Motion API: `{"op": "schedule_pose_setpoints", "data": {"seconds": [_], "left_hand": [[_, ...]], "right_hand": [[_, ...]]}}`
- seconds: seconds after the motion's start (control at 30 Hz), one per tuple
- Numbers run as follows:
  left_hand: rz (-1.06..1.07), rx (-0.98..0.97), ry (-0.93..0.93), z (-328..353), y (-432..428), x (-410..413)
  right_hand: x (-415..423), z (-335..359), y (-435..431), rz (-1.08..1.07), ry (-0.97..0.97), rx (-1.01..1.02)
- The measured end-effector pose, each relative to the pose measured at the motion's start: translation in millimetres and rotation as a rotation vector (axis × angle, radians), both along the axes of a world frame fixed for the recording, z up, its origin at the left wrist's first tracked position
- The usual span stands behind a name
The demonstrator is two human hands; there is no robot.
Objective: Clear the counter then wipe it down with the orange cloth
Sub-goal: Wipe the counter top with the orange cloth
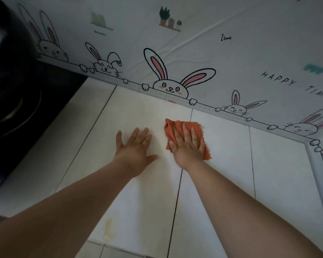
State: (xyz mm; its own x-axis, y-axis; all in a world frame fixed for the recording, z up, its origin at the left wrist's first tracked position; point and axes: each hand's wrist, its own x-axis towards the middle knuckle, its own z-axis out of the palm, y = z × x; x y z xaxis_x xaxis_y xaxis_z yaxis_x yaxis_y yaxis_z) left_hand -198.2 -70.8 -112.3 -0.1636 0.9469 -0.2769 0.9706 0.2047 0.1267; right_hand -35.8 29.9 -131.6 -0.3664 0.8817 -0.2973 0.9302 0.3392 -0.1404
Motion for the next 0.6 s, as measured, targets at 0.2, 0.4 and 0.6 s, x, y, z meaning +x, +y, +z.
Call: {"op": "schedule_pose_setpoints", "data": {"seconds": [0.2, 0.4, 0.6], "left_hand": [[0.25, -0.029, 0.103, -3, -23, -44], [0.272, -0.216, 0.067, 6, -45, -67], [0.253, -0.229, 0.074, 10, -43, -67]], "right_hand": [[-27, -5, 62, -0.009, -0.042, -0.011], [-41, -2, 75, -0.045, -0.041, -0.027], [-40, -8, -19, 0.345, 0.037, 0.103]]}}
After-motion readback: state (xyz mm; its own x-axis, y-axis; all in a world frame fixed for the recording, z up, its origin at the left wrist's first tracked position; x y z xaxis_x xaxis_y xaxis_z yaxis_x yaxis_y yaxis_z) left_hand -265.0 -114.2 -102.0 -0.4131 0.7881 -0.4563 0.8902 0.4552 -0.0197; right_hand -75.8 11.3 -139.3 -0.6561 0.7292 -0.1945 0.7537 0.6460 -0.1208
